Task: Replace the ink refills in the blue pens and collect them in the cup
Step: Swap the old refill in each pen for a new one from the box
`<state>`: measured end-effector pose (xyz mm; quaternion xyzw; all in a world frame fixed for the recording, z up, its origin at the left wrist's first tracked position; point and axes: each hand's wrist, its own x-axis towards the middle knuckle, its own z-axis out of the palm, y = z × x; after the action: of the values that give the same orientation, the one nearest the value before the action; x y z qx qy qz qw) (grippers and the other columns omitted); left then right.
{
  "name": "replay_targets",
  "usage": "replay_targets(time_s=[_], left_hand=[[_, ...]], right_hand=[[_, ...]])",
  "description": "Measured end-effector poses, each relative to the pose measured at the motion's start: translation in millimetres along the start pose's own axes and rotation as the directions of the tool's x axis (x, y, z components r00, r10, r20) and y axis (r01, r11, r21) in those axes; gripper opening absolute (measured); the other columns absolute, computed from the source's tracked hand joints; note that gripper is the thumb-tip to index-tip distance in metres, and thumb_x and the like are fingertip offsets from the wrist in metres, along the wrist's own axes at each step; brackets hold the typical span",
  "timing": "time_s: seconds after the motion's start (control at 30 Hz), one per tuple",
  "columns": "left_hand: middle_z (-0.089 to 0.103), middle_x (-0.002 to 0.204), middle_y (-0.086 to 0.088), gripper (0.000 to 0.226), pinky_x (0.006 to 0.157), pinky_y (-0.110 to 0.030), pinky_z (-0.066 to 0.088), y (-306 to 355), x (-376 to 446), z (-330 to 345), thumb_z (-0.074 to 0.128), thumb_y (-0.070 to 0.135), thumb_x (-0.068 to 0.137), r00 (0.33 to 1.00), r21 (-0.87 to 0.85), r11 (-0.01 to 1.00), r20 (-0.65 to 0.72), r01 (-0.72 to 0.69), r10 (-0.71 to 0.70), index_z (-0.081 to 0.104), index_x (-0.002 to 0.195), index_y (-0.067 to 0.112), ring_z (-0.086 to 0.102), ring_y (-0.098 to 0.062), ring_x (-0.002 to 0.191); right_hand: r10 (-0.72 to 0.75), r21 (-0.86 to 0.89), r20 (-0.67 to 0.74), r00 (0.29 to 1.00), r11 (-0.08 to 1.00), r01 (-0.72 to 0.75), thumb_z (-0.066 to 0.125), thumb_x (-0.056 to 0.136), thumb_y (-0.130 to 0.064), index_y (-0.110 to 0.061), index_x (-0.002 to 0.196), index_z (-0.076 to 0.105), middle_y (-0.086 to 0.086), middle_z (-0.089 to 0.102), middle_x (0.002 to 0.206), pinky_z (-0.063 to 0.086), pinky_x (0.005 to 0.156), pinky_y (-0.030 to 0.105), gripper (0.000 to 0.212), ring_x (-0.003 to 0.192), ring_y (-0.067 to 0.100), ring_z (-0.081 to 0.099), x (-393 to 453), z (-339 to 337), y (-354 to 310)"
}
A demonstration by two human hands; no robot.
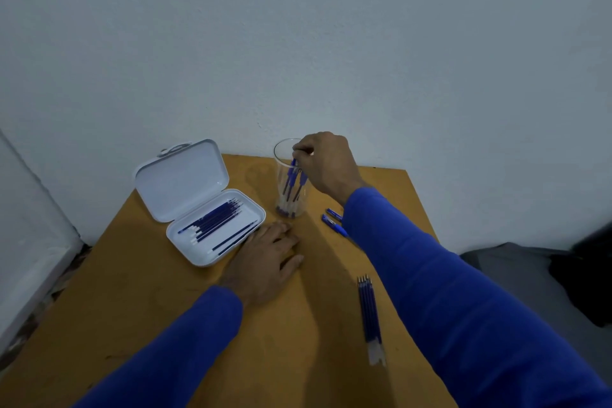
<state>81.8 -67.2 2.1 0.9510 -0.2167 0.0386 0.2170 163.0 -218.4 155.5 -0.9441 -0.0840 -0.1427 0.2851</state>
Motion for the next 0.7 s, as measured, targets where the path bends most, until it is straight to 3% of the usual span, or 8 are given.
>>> replay_targets(time_s=[0.13, 0.23, 0.37, 0.47, 0.6, 0.7], left_hand=[[0.035, 0.158, 0.009, 0.053, 0.121, -0.037, 0.026, -1, 0, 0, 0.046, 0.054, 0.100, 1.000, -0.005, 1.000, -0.016, -0.022, 0.022, 0.053, 0.145, 0.027, 0.029, -0.012, 0.144], [0.038, 0.155, 0.007, 0.051, 0.120, -0.036, 0.027, 0, 0, -1, 0.048, 0.052, 0.100, 0.999, -0.006, 0.999, -0.020, -0.031, 0.031, 0.057, 0.141, 0.024, 0.032, -0.014, 0.142], [0.036, 0.156, 0.009, 0.051, 0.121, -0.036, 0.025, 1, -1, -2, 0.046, 0.054, 0.100, 1.000, 0.013, 1.000, -0.007, -0.007, 0.007, 0.055, 0.142, 0.027, 0.030, -0.012, 0.143], [0.035, 0.158, 0.009, 0.051, 0.122, -0.036, 0.025, 2, -1, -4, 0.045, 0.053, 0.101, 1.000, 0.011, 1.000, 0.003, 0.002, -0.002, 0.053, 0.144, 0.028, 0.029, -0.012, 0.145], [0.033, 0.159, 0.010, 0.052, 0.122, -0.035, 0.023, 4, -1, -6, 0.044, 0.054, 0.101, 1.000, 0.018, 1.000, 0.018, 0.020, -0.021, 0.050, 0.146, 0.030, 0.026, -0.011, 0.146], [0.034, 0.159, 0.010, 0.052, 0.122, -0.037, 0.026, 5, -1, -7, 0.044, 0.055, 0.101, 1.000, 0.017, 1.000, 0.020, 0.023, -0.023, 0.051, 0.146, 0.030, 0.028, -0.011, 0.146]], right_hand=[[-0.007, 0.047, -0.175, 0.984, 0.999, 0.015, 0.060, 0.100, -0.016, -0.011, 0.104, 0.077, -0.001, 0.075, 0.101, 0.044, 0.074, 0.017, 0.018, 0.086, 0.009, 0.061, -18, -17, 10], [0.084, 0.033, -0.222, 0.971, 0.996, -0.079, 0.059, 0.098, -0.014, -0.011, 0.098, 0.075, -0.001, 0.073, 0.091, 0.044, 0.066, 0.012, 0.016, 0.079, 0.010, 0.061, -38, -21, 30], [0.261, -0.093, -0.038, 0.964, 0.960, -0.264, 0.058, 0.097, -0.010, -0.012, 0.097, 0.073, 0.005, 0.072, 0.091, 0.061, 0.074, 0.036, 0.015, 0.080, 0.017, 0.065, -68, -7, 65], [0.357, -0.284, 0.163, 0.920, 0.910, -0.303, 0.059, 0.097, -0.011, -0.014, 0.109, 0.072, 0.008, 0.071, 0.103, 0.058, 0.082, 0.038, 0.018, 0.092, 0.023, 0.065, -86, 2, 86], [0.403, -0.404, 0.326, 0.855, 0.877, -0.260, 0.060, 0.099, -0.016, -0.014, 0.116, 0.068, 0.010, 0.069, 0.108, 0.056, 0.089, 0.038, 0.019, 0.098, 0.025, 0.066, -90, 16, 105], [0.430, -0.426, 0.293, 0.854, 0.858, -0.285, 0.060, 0.100, -0.019, -0.015, 0.111, 0.069, 0.006, 0.068, 0.098, 0.054, 0.079, 0.031, 0.014, 0.088, 0.019, 0.065, -91, 26, 112]])
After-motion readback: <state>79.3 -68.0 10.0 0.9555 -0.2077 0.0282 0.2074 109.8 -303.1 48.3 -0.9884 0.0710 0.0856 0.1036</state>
